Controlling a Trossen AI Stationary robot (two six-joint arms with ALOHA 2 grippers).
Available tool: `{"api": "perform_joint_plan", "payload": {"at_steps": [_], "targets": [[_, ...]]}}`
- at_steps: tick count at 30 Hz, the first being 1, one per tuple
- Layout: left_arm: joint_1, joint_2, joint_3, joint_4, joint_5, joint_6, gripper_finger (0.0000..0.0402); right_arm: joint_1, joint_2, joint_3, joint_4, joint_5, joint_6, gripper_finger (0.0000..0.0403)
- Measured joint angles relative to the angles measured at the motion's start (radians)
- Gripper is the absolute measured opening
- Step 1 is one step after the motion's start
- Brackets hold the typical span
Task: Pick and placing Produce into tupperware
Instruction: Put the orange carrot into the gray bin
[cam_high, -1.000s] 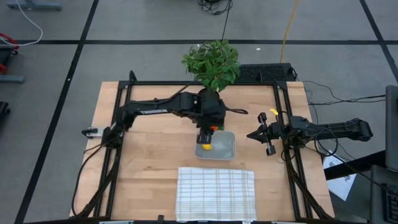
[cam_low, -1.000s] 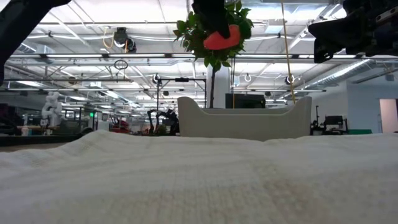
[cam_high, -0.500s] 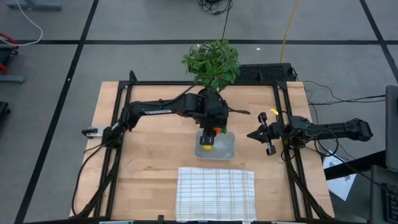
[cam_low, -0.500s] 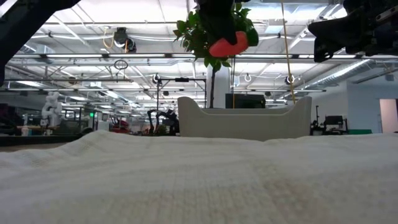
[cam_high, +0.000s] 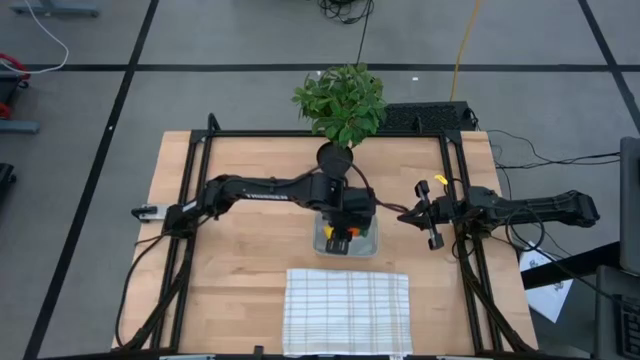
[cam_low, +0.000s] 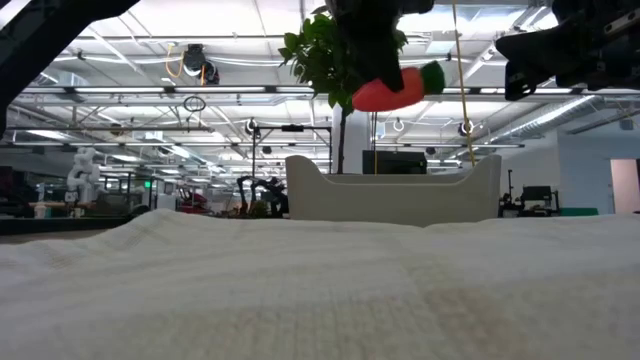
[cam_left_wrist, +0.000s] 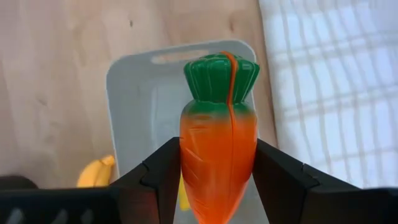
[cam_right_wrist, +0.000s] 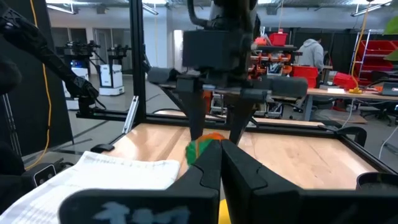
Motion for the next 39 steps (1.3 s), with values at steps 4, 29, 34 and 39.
{"api": "perform_joint_plan", "payload": {"at_steps": [4, 29, 34, 39], "targets": [[-0.003, 0.004, -0.038, 0.005, 0.0, 0.018, 0.0175, 0.0, 0.0, 0.0, 0.001, 0.0, 0.0, 0.0], [-0.002, 0.002, -0.308, 0.141, -0.003, -0.083, 0.0175, 0.0, 0.001, 0.0, 0.0, 0.0, -0.004, 0.0], [-0.002, 0.001, -0.308, 0.144, -0.002, -0.135, 0.0175, 0.0, 0.001, 0.0, 0.0, 0.0, -0.007, 0.0], [-0.002, 0.001, -0.308, 0.144, -0.002, -0.163, 0.0175, 0.0, 0.001, 0.0, -0.001, 0.0, -0.007, 0.0]]}}
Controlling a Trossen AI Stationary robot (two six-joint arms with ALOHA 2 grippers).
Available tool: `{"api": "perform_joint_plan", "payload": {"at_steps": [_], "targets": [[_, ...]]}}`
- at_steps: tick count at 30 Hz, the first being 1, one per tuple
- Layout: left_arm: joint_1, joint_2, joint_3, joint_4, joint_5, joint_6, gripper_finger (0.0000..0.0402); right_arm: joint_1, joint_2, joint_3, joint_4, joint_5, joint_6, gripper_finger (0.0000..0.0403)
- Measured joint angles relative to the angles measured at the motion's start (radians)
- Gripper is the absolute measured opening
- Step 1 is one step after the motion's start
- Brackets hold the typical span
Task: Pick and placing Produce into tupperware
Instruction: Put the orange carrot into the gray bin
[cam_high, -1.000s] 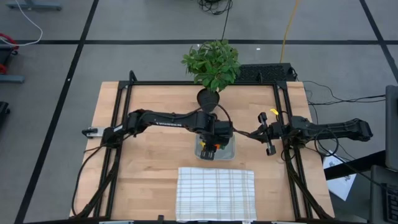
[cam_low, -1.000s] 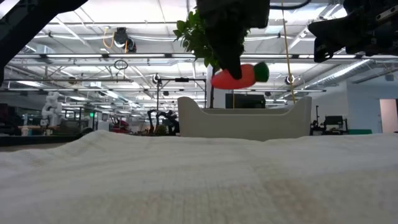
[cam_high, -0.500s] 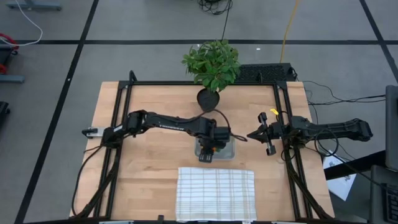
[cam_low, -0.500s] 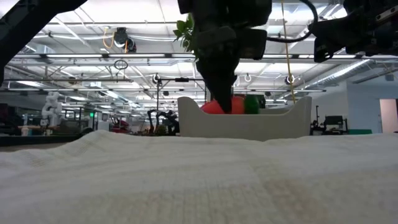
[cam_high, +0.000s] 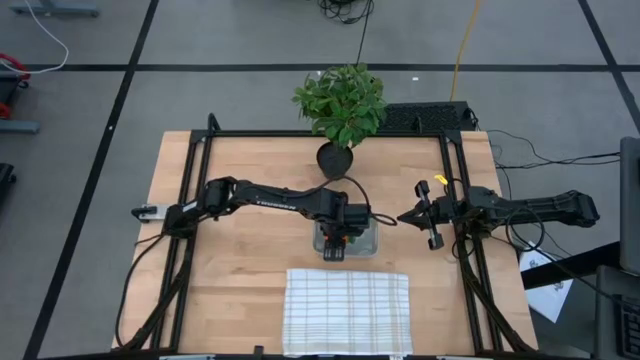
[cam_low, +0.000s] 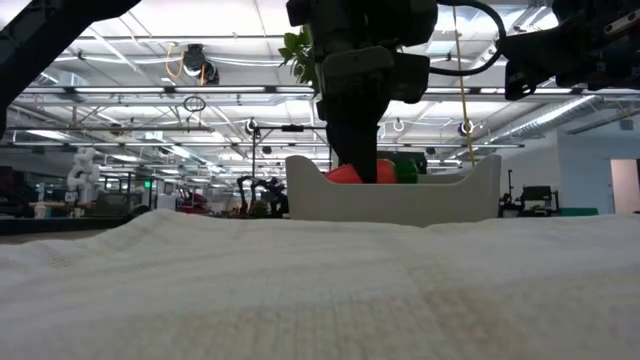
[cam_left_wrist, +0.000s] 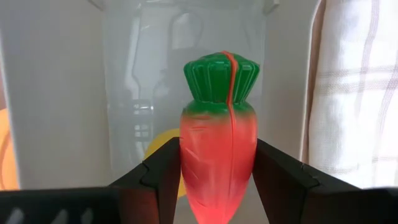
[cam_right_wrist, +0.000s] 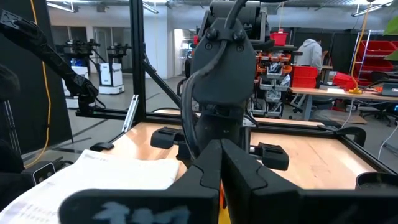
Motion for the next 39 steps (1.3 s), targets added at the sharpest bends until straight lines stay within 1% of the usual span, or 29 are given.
{"api": "perform_joint_plan", "payload": {"at_steps": [10, 22, 32, 39], "targets": [[-0.027, 0.0, 0.0, 0.005, 0.025, -0.04, 0.0175, 0.0, 0.0, 0.0, -0.003, 0.0, 0.0, 0.0], [-0.031, 0.0, 0.0, 0.016, 0.024, -0.215, 0.0175, 0.0, 0.0, 0.0, -0.003, 0.0, 0.0, 0.0], [-0.046, 0.0, 0.001, 0.023, -0.037, -0.164, 0.0175, 0.0, 0.0, 0.0, -0.003, 0.0, 0.0, 0.0], [-0.047, 0.0, 0.001, 0.027, -0.038, -0.151, 0.0175, 0.0, 0.0, 0.0, -0.003, 0.0, 0.0, 0.0]]}}
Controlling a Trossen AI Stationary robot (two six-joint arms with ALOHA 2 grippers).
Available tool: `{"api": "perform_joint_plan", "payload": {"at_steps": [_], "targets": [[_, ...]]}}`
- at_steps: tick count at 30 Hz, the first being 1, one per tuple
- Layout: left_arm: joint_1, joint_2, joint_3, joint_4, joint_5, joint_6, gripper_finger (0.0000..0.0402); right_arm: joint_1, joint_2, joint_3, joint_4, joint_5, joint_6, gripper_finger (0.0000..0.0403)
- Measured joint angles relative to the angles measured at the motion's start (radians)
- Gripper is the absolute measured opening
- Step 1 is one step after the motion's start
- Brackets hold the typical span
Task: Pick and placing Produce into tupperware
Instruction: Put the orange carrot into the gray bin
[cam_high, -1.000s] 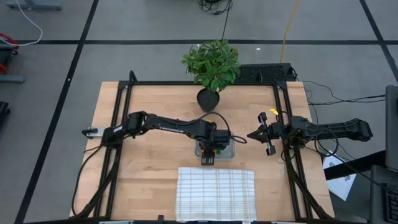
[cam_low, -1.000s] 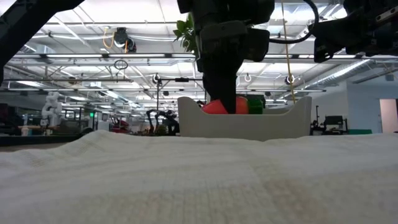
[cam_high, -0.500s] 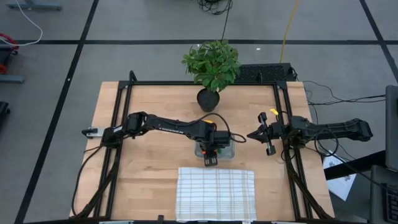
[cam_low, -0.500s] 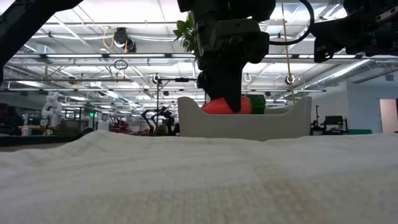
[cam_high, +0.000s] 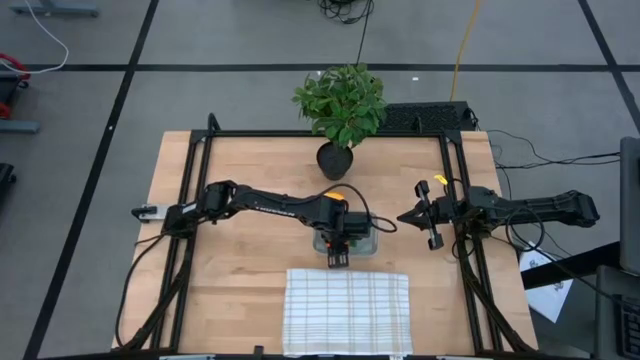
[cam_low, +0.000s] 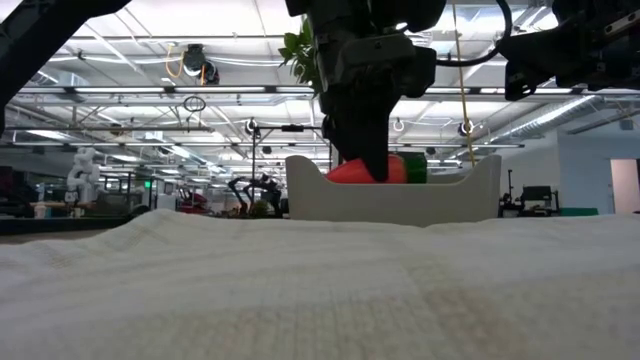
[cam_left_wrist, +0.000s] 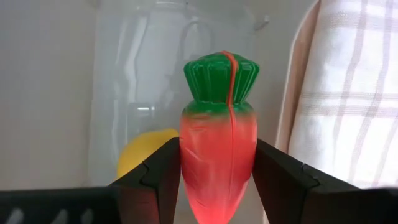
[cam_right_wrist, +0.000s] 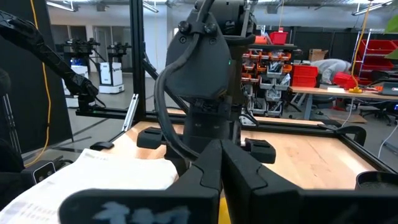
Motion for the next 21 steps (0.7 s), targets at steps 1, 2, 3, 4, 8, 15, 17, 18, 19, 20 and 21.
{"api": "perform_joint_plan", "payload": {"at_steps": [1, 2, 3, 4, 8, 15, 17, 18, 19, 20, 21], "targets": [[0.0, 0.0, 0.0, 0.002, 0.0, -0.003, 0.0175, 0.0, 0.0, 0.0, 0.0, 0.0, 0.0, 0.0], [-0.001, 0.0, 0.0, 0.003, 0.0, -0.003, 0.0175, 0.0, 0.0, 0.0, 0.0, 0.0, 0.0, 0.0], [-0.001, 0.0, 0.0, 0.003, 0.0, -0.004, 0.0175, 0.0, 0.0, 0.0, 0.0, 0.0, 0.0, 0.0], [-0.001, 0.0, 0.0, 0.004, 0.0, -0.003, 0.0175, 0.0, 0.0, 0.0, 0.0, 0.0, 0.0, 0.0], [-0.001, 0.0, 0.0, 0.005, 0.0, 0.072, 0.0175, 0.0, 0.0, 0.0, 0.0, 0.0, -0.003, 0.0], [-0.001, 0.0, 0.0, 0.077, 0.011, 0.102, 0.0175, 0.0, 0.0, 0.0, 0.0, 0.0, -0.003, 0.0], [-0.001, 0.0, 0.0, 0.094, 0.012, 0.101, 0.0175, 0.0, 0.0, 0.0, 0.0, 0.0, -0.003, 0.0], [-0.001, 0.0, 0.0, 0.096, 0.013, 0.099, 0.0175, 0.0, 0.0, 0.0, 0.0, 0.0, -0.003, 0.0], [-0.001, 0.0, 0.0, 0.096, 0.013, 0.099, 0.0175, 0.0, 0.0, 0.0, -0.001, 0.0, -0.003, 0.0], [-0.001, 0.0, 0.0, 0.097, 0.013, 0.099, 0.0175, 0.0, 0.0, 0.0, -0.001, 0.0, -0.003, 0.0], [-0.001, 0.0, 0.0, 0.097, 0.013, 0.098, 0.0175, 0.0, 0.0, 0.0, -0.001, 0.0, -0.003, 0.0]]}}
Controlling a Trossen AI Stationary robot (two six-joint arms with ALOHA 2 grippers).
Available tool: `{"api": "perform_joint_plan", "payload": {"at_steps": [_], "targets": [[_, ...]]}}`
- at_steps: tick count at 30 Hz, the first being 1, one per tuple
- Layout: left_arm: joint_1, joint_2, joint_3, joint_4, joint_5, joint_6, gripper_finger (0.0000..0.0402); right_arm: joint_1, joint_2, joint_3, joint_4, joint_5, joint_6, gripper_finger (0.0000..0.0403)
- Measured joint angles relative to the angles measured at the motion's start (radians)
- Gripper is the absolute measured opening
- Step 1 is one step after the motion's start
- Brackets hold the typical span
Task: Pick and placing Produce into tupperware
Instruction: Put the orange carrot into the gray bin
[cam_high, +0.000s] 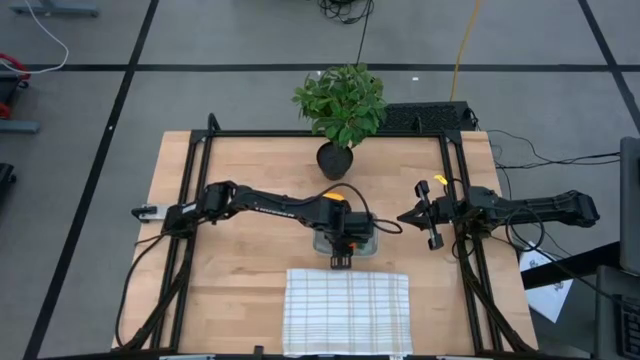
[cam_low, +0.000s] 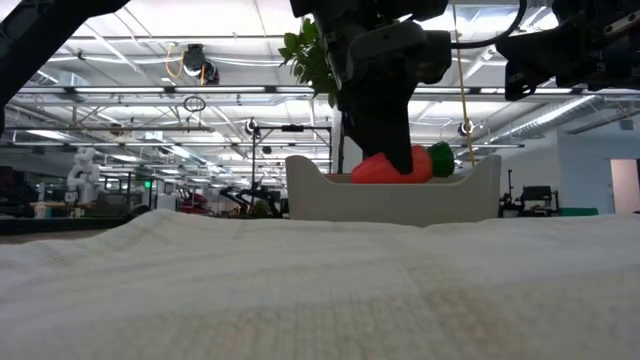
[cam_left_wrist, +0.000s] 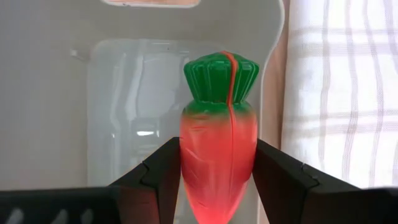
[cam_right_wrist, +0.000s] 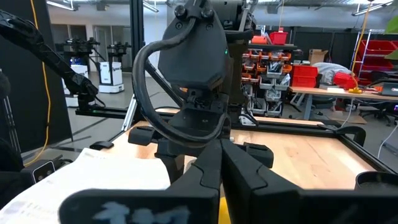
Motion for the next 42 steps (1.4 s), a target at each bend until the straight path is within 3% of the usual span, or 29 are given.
{"api": "perform_joint_plan", "payload": {"at_steps": [11, 42], "targets": [[0.0, -0.001, -0.087, 0.056, 0.004, -0.049, 0.0175, 0.0, 0.0, 0.0, -0.005, 0.0, 0.0, 0.0], [0.01, -0.001, -0.087, -0.002, 0.029, -0.083, 0.0175, 0.0, 0.0, 0.0, -0.006, 0.0, 0.0, 0.0]]}}
